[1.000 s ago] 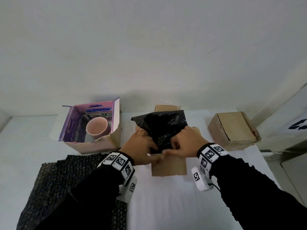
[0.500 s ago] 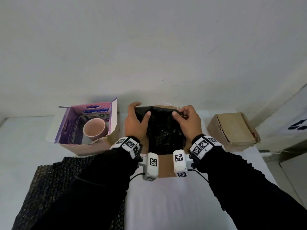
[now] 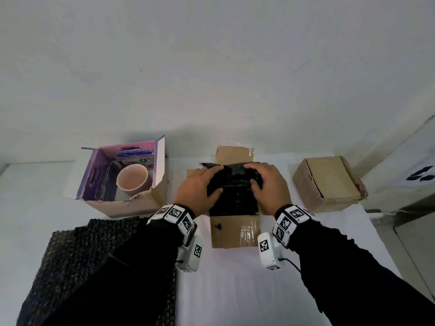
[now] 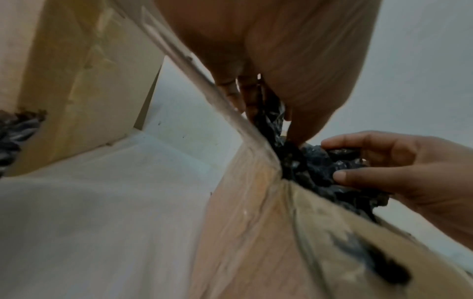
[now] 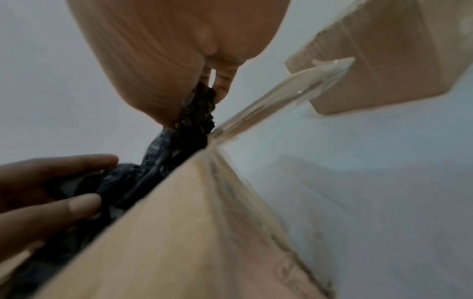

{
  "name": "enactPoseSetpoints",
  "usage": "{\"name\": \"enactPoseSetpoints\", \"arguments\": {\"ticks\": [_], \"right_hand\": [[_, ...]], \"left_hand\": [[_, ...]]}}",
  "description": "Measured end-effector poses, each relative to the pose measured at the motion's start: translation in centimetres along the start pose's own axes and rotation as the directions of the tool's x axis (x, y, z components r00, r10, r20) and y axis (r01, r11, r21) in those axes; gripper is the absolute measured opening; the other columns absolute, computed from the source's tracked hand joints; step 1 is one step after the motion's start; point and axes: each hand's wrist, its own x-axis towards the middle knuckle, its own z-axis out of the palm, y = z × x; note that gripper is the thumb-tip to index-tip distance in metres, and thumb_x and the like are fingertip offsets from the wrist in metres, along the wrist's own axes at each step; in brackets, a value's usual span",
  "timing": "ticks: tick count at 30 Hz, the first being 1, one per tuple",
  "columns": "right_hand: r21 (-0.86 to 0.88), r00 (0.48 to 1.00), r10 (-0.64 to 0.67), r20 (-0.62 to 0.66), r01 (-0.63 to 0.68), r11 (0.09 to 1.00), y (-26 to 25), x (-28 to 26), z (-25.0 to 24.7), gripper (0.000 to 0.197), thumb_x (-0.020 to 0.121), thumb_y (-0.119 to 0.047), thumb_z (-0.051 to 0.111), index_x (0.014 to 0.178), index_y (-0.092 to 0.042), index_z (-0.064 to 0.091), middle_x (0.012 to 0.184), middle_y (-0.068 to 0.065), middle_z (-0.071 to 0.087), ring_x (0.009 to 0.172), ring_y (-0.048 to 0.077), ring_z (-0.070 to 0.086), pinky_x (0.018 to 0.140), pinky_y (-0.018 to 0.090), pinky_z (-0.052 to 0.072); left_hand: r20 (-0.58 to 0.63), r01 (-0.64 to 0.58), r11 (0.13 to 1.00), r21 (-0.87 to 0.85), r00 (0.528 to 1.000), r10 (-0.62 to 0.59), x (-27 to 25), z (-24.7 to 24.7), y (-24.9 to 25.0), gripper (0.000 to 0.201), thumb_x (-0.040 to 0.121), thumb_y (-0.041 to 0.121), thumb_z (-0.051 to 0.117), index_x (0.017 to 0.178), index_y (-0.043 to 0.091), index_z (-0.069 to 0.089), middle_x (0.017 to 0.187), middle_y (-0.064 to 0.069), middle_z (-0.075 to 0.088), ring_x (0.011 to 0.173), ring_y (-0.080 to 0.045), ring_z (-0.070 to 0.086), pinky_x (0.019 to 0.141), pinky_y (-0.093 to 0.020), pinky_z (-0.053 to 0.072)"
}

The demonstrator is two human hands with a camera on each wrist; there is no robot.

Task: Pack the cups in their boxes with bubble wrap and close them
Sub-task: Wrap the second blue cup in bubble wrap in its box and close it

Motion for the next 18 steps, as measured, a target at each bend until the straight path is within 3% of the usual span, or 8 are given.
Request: {"name": "enactPoseSetpoints", "arguments": {"ticks": [2, 4, 6, 8, 11, 14, 18], "right_hand": [[-0.119, 0.999, 0.001, 0.035, 0.003, 0.993, 0.0, 0.1, 0.0, 0.046, 0.082, -0.007, 0.063, 0.124, -0.025, 0.058, 0.098, -0.008, 0.054, 0.099, 0.019, 0.051, 0.082, 0.035, 0.048], [-0.287, 0.996, -0.074, 0.058, 0.088, 0.954, 0.0, 0.4, 0.1, 0.038, 0.080, -0.013, 0.067, 0.116, -0.023, 0.063, 0.099, -0.004, 0.059, 0.097, 0.022, 0.048, 0.080, 0.038, 0.048], [-0.458, 0.988, -0.137, 0.067, 0.153, 0.876, 0.0, 0.6, 0.4, 0.027, 0.075, -0.018, 0.071, 0.102, -0.022, 0.070, 0.102, 0.001, 0.055, 0.096, 0.025, 0.045, 0.075, 0.038, 0.046], [-0.528, 0.986, -0.150, 0.071, 0.165, 0.833, -0.1, 0.8, 0.8, 0.020, 0.072, -0.018, 0.072, 0.092, -0.018, 0.071, 0.107, 0.004, 0.050, 0.096, 0.026, 0.044, 0.072, 0.036, 0.043], [-0.548, 0.972, -0.165, 0.167, 0.230, 0.804, -0.6, 0.7, 1.3, 0.016, 0.079, -0.012, 0.064, 0.094, -0.013, 0.068, 0.109, 0.005, 0.055, 0.092, 0.026, 0.052, 0.071, 0.036, 0.046], [-0.543, 0.945, -0.170, 0.279, 0.301, 0.784, -0.9, 0.5, 1.8, 0.024, 0.078, -0.006, 0.062, 0.101, -0.011, 0.066, 0.101, 0.009, 0.064, 0.086, 0.028, 0.059, 0.076, 0.037, 0.046], [-0.555, 0.916, -0.115, 0.384, 0.329, 0.764, -1.1, 0.5, 2.4, 0.031, 0.089, -0.015, 0.051, 0.119, -0.013, 0.057, 0.103, 0.007, 0.069, 0.094, 0.028, 0.063, 0.089, 0.038, 0.041]], "left_hand": [[0.074, -0.004, 0.994, 0.108, 0.997, -0.004, 0.2, 0.3, 0.0, 0.062, 0.087, 0.039, 0.060, 0.143, 0.027, 0.038, 0.125, -0.001, 0.056, 0.111, -0.021, 0.047, 0.092, -0.032, 0.041], [0.060, 0.016, 0.948, 0.318, 0.998, -0.037, 0.4, 0.4, 0.3, 0.058, 0.086, 0.048, 0.059, 0.138, 0.028, 0.043, 0.125, -0.002, 0.051, 0.112, -0.023, 0.042, 0.094, -0.035, 0.037], [-0.029, 0.050, 0.884, 0.466, 0.999, -0.041, 0.5, 0.2, 1.0, 0.046, 0.079, 0.056, 0.062, 0.117, 0.030, 0.060, 0.120, -0.002, 0.044, 0.108, -0.024, 0.039, 0.090, -0.037, 0.035], [-0.051, 0.025, 0.860, 0.509, 0.999, 0.001, 0.7, 0.3, 1.2, 0.038, 0.076, 0.058, 0.064, 0.100, 0.028, 0.067, 0.117, -0.001, 0.044, 0.106, -0.024, 0.038, 0.088, -0.037, 0.034], [0.074, -0.096, 0.833, 0.545, 0.995, 0.067, 0.9, 1.2, 0.8, 0.033, 0.087, 0.049, 0.055, 0.109, 0.026, 0.063, 0.115, 0.002, 0.053, 0.107, -0.022, 0.042, 0.091, -0.036, 0.033], [0.110, -0.119, 0.829, 0.546, 0.991, 0.071, 0.9, 1.6, 0.9, 0.031, 0.090, 0.036, 0.051, 0.116, 0.020, 0.051, 0.098, -0.001, 0.064, 0.098, -0.025, 0.050, 0.088, -0.037, 0.035], [0.163, -0.157, 0.785, 0.599, 0.984, 0.072, 0.9, 1.9, 0.9, 0.021, 0.092, 0.031, 0.044, 0.093, 0.022, 0.063, 0.094, -0.001, 0.062, 0.098, -0.027, 0.047, 0.087, -0.041, 0.033]]}}
